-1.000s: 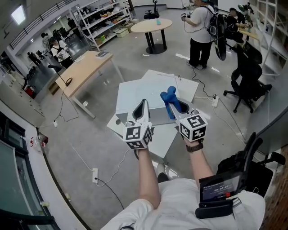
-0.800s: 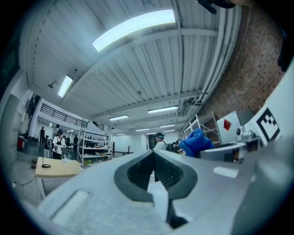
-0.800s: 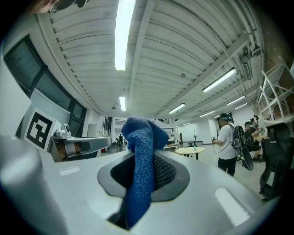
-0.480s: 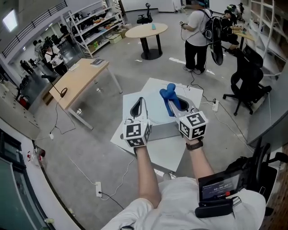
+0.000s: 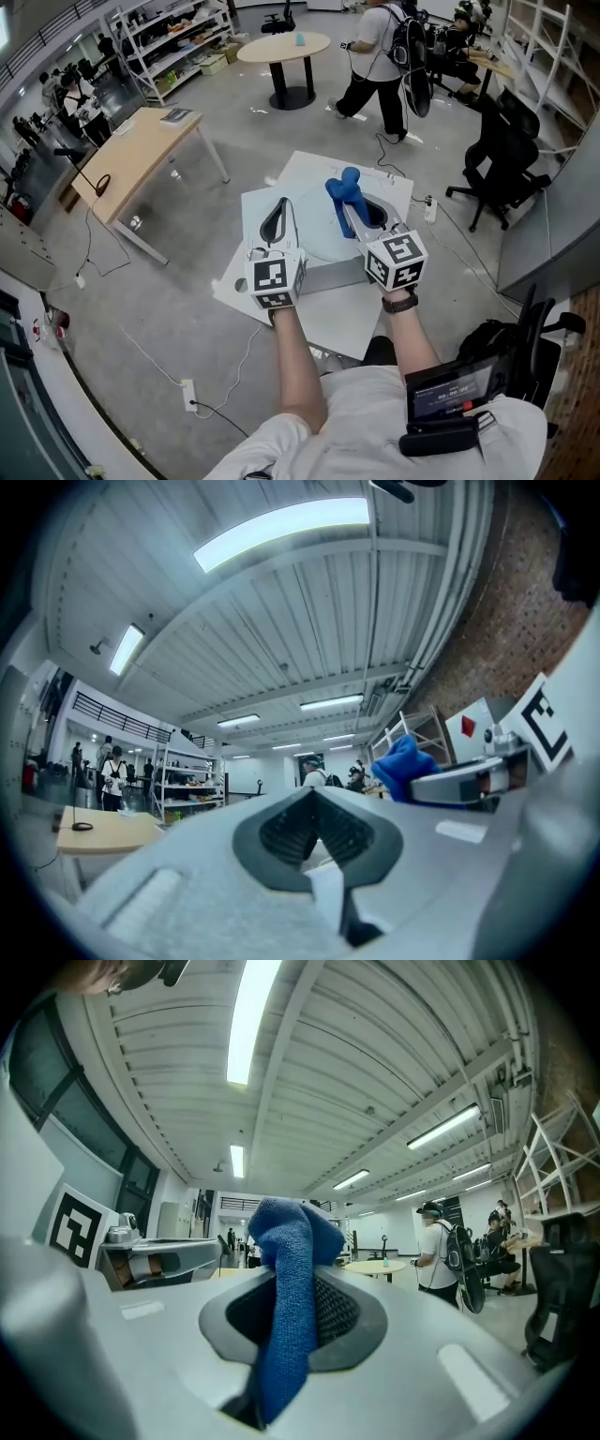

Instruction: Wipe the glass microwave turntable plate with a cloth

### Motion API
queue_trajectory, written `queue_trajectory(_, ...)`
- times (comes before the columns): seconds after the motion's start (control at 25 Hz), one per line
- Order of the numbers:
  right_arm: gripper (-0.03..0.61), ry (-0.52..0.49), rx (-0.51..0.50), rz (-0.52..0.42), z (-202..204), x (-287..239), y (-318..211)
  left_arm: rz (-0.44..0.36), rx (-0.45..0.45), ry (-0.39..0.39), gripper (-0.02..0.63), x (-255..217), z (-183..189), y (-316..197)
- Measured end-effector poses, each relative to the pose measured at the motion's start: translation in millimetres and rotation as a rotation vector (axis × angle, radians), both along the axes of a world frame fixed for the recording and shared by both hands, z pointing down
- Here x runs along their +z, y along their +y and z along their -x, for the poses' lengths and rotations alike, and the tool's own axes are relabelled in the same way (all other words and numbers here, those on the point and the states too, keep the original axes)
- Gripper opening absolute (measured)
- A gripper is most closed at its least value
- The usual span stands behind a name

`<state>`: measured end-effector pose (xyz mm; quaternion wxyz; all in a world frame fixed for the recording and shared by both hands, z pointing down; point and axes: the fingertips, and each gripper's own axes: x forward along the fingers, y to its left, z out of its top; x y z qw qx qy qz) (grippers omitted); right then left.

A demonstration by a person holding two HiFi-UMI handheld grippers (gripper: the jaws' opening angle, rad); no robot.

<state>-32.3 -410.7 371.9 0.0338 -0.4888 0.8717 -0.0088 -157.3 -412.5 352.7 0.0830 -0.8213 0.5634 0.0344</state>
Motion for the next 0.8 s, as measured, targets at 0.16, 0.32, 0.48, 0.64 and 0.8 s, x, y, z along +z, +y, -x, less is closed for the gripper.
queue_trajectory(0.16, 0.061, 0.024, -0.026, 0.016, 11.8, 6.3, -13.1, 0.106, 0.016, -0.052, 0.002, 26.2, 4.8, -19.3)
queue_trajectory(0.32, 0.06, 0.172, -0.014, 0.019, 13.4, 24.4, -31.9, 0.23, 0.006, -0.102, 0.002, 56.2, 9.6, -41.3)
queue_trajectory(0.48, 0.06, 0.26, -0.017, 0.049, 13.2, 39.8, -56.9, 0.288, 0.031, -0.12, 0.003, 80.8, 1.7, -58.4)
queue_trajectory(0.64, 0.06, 0.325, -0.092, 0.107, 45.3, 52.9, -74.1, 0.355, 0.023, -0.159, 0.003, 105.9, 15.4, -72.0)
queue_trajectory(0.8, 0.06, 0.423, -0.202, 0.203, 71.4, 85.2, -80.9, 0.442, 0.038, -0.211, 0.003, 129.6, 14.3, -75.4)
